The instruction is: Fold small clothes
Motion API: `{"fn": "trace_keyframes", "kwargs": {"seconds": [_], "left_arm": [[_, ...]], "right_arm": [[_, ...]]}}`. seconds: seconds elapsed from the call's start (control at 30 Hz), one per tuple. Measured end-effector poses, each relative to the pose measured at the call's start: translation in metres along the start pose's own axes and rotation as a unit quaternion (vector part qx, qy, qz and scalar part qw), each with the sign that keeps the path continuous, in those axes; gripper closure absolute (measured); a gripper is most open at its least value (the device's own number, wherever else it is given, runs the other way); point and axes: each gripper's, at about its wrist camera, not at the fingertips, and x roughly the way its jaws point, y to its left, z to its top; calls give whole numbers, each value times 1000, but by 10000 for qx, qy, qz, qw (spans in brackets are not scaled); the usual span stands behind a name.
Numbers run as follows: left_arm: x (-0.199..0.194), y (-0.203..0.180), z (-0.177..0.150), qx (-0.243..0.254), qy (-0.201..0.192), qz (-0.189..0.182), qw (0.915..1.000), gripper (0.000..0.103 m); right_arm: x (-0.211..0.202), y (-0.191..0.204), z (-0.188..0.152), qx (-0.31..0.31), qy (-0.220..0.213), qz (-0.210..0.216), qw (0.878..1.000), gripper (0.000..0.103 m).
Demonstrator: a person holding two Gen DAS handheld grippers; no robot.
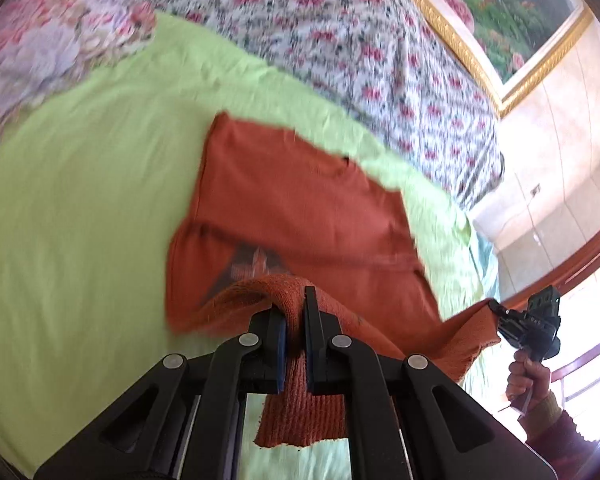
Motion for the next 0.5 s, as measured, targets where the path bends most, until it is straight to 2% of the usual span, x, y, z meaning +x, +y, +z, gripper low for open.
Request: {"fn": "trace_keyframes", "kwargs": {"seconds": [0.27, 0.5], "left_arm": [[56, -2, 89, 92, -266, 299, 9992, 98], [102, 9, 130, 96, -197, 547, 9983, 98]], "right_arm": [[53, -2, 88, -159, -250, -147, 9995, 95], [104, -18, 147, -145, -200, -248, 9994, 95]]}}
